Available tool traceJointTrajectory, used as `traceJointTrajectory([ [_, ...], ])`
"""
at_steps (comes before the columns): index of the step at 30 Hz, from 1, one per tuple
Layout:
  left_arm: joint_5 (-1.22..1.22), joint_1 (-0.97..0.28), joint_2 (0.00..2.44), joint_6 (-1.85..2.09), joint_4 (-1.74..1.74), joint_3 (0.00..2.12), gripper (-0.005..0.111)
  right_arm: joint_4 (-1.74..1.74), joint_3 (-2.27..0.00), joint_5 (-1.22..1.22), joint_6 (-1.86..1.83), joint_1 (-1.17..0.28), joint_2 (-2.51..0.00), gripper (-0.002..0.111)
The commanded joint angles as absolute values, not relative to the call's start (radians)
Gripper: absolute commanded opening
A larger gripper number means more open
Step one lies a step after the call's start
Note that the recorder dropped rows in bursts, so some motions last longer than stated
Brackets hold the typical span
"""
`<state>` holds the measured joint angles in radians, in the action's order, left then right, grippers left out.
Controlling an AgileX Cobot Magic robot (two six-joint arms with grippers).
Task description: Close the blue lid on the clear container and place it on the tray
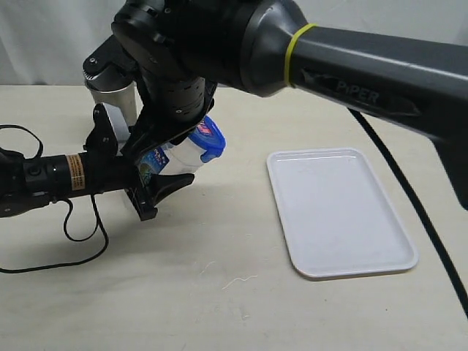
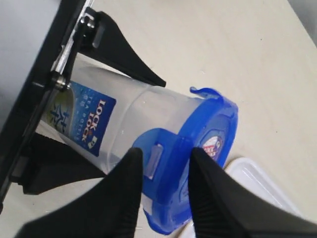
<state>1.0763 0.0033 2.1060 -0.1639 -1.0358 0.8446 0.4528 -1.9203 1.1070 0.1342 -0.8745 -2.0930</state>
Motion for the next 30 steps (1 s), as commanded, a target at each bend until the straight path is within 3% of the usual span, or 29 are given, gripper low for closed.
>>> traceJointTrajectory([
  [1, 1.221, 0.005, 2.082, -0.157, -1.031, 0.851, 0.0, 0.407, -1.921, 1.09, 0.025, -0.864, -2.057, 0.011],
  [15, 1.221, 0.005, 2.082, -0.025, -1.004, 0.851, 0.0, 0.287, -1.789, 1.034, -0.087, -0.864, -1.701, 0.036],
  [24, 1.203, -0.001, 2.061, 0.19, -0.878, 0.851, 0.0, 0.273, -1.594, 0.932, -0.044, -0.864, -1.484, 0.035],
  [27, 0.966, -0.057, 2.006, 0.372, -0.735, 0.851, 0.0, 0.277, -1.462, 0.866, -0.014, -0.864, -1.372, 0.035],
  [30, 0.886, -0.101, 1.981, 0.427, -0.707, 0.851, 0.0, 0.295, -1.345, 0.786, 0.0, -0.864, -1.282, 0.035],
])
